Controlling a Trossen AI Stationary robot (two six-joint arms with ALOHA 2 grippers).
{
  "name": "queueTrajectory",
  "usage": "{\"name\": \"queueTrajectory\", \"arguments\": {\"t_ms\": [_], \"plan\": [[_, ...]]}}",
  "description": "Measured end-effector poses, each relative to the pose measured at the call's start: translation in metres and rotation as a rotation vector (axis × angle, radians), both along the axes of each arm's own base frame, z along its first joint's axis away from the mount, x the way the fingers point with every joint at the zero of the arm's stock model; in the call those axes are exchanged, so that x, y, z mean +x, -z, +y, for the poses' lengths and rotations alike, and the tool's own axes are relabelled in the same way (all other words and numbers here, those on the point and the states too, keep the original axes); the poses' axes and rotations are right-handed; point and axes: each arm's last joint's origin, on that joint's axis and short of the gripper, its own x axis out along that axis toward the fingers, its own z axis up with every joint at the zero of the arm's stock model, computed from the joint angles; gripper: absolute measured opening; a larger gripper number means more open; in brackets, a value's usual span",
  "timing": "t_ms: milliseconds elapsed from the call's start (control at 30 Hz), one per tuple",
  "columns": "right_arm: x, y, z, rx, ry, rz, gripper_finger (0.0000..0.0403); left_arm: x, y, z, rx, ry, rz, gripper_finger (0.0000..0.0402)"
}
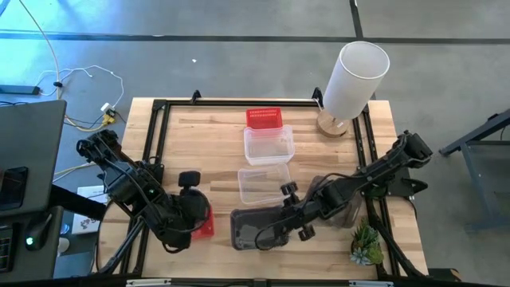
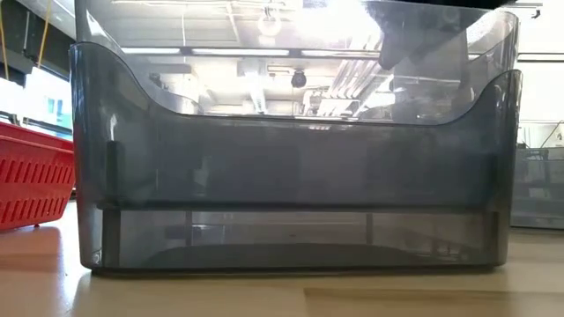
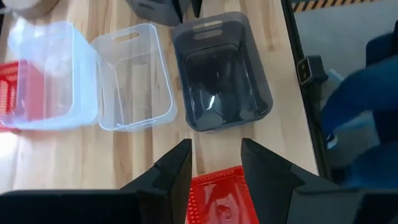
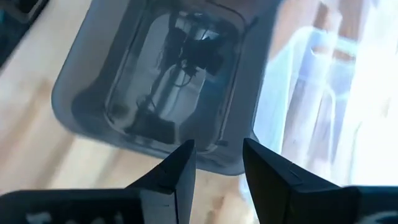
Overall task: Stack baskets by color
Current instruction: Stack the left black transparent bin on the bottom black transparent bin, then stack the bottom transparent bin on top the transparent bin
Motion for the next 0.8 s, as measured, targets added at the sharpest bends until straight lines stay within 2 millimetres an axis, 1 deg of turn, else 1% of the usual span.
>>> {"name": "queueTrajectory", "arguments": {"t_ms": [200, 333, 433, 600, 700, 800], "plan": [[-0.001, 0.0, 0.0, 0.139, 0.222, 0.016, 0.0119, 0.0, 0.001, 0.0, 0.052, 0.067, 0.009, 0.0125], [-0.003, -0.003, -0.002, 0.203, 0.325, 0.025, 0.0119, 0.001, 0.016, -0.001, 0.085, 0.069, 0.063, 0.0125], [-0.007, -0.011, -0.004, 0.24, 0.367, 0.009, 0.0119, 0.0, 0.03, -0.005, 0.094, 0.057, 0.106, 0.0125], [-0.011, -0.027, -0.016, 0.253, 0.418, -0.06, 0.0119, 0.0, 0.053, -0.006, 0.13, 0.056, 0.171, 0.0125], [-0.01, -0.032, -0.029, 0.226, 0.468, -0.1, 0.0119, 0.003, 0.065, -0.001, 0.154, 0.02, 0.201, 0.0125], [-0.007, -0.035, -0.043, 0.174, 0.464, -0.115, 0.0119, 0.002, 0.074, 0.003, 0.155, 0.013, 0.241, 0.0125]]}}
